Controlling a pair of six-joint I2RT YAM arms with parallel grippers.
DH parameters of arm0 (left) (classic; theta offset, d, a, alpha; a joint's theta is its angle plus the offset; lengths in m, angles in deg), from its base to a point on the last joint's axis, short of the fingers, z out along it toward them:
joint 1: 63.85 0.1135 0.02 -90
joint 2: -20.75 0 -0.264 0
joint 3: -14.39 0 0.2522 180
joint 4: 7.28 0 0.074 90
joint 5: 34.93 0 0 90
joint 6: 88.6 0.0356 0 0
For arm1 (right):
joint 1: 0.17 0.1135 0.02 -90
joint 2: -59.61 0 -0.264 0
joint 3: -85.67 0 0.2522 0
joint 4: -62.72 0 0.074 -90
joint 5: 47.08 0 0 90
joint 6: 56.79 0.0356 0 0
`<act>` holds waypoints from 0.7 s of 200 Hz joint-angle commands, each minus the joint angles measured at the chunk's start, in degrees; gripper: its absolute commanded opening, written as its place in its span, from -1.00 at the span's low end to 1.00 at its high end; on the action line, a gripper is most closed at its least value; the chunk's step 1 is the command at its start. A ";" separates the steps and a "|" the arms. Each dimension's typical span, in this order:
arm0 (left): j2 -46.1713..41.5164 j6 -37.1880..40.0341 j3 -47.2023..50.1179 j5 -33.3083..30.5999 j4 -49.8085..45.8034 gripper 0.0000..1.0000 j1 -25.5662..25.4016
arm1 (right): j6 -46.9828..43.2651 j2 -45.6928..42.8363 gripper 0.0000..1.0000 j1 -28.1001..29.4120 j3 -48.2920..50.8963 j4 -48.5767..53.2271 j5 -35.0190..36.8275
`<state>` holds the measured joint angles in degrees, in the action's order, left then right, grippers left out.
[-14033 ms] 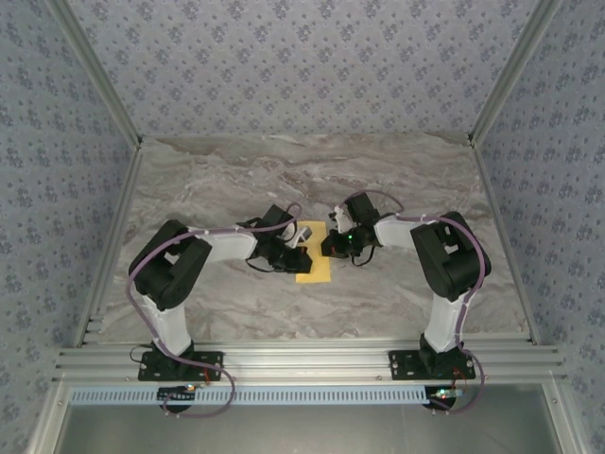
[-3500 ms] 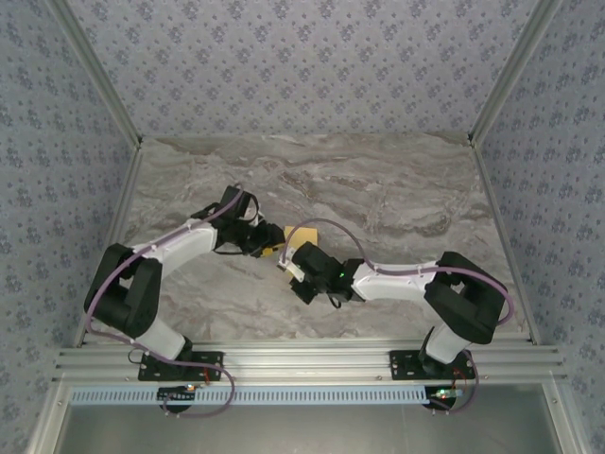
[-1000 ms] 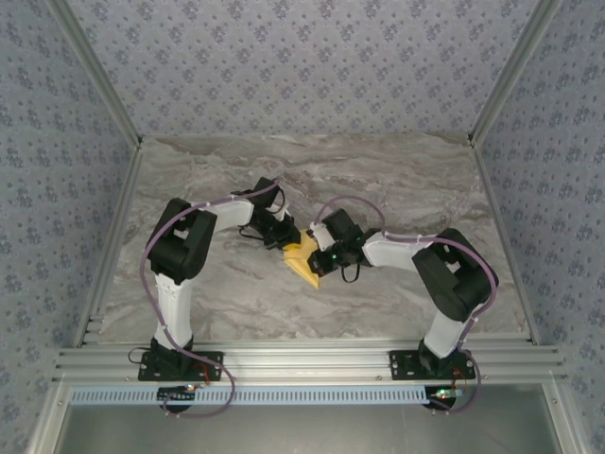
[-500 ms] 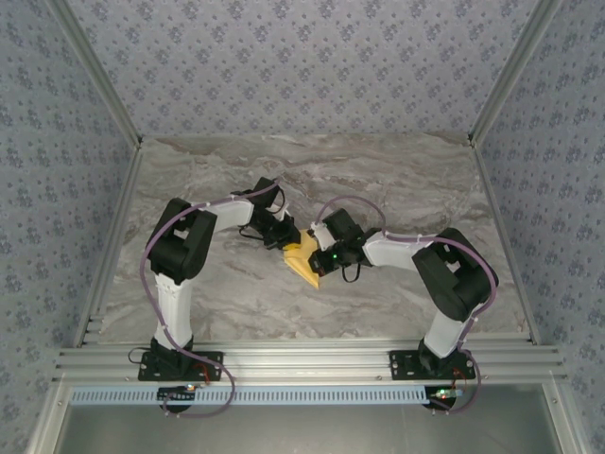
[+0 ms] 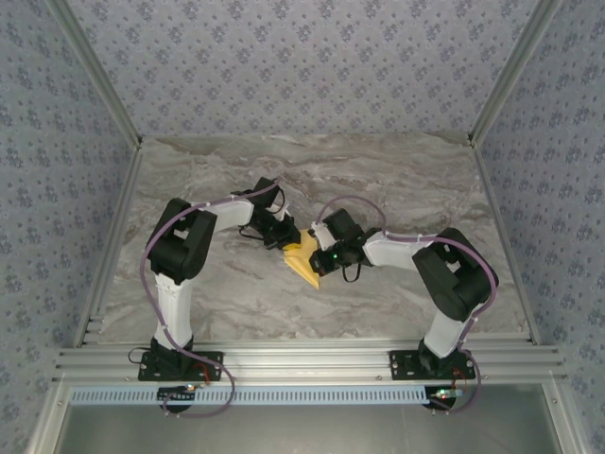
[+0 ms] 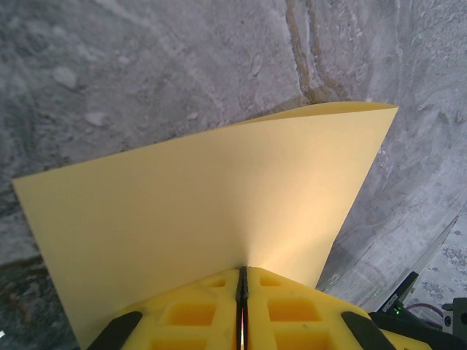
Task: Fold a paper plane with a square sheet of paper (fold left side to right side)
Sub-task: Third fold the triangle at the center of the table.
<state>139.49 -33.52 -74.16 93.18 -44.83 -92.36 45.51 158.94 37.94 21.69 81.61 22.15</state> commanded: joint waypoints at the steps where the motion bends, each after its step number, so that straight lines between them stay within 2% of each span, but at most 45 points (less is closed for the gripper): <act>1: 1.14 1.28 1.57 -2.34 -2.27 -0.81 -1.04 | 0.57 0.77 -1.00 -0.40 -1.25 1.69 0.87; 79: 0.36 1.34 1.57 -2.23 -2.31 -0.79 -1.02 | -0.23 2.49 -1.00 -0.23 -1.55 4.50 1.50; 140: -2.86 3.24 -3.51 -2.40 -6.74 -0.65 -0.77 | -0.91 3.50 -1.00 0.49 -1.73 7.92 2.82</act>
<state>139.25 -32.38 -74.92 92.69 -45.81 -92.71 45.44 160.23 38.01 20.21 84.43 22.76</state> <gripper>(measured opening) 0.161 0.055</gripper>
